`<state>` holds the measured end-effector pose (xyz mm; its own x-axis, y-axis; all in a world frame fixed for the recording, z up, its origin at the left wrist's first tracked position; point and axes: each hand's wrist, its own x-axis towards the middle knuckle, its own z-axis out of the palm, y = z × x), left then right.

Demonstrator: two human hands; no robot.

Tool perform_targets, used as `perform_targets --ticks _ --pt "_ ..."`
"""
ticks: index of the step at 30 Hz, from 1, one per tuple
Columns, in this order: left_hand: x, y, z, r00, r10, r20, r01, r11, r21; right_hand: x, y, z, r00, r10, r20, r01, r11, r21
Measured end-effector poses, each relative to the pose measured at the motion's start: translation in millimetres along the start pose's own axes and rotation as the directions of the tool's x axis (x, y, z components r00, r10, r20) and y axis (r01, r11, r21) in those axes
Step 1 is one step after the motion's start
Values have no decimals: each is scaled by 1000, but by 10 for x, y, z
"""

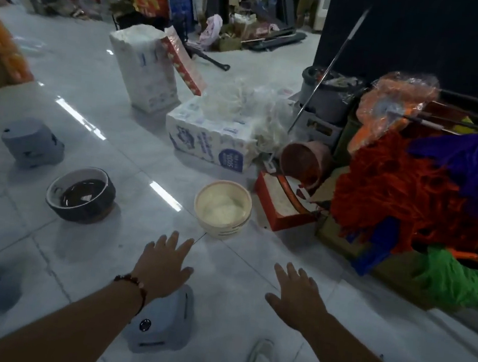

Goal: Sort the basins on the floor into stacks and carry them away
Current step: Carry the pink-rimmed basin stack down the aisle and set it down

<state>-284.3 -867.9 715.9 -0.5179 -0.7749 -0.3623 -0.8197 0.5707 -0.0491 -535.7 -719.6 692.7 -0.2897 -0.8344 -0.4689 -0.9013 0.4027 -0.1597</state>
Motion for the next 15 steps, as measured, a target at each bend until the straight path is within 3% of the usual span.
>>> perform_targets --ticks 5,9,15 --pt "830 -47 -182 989 -113 94 120 990 -74 1179 198 -627 996 -79 41 80 996 -34" --pt "1456 -171 -341 987 -126 97 138 982 -129 2002 273 -1100 993 -89 72 94 993 -72" --pt "2796 -595 -220 978 -134 161 161 973 -165 3349 173 -1280 985 -100 139 115 989 -97"
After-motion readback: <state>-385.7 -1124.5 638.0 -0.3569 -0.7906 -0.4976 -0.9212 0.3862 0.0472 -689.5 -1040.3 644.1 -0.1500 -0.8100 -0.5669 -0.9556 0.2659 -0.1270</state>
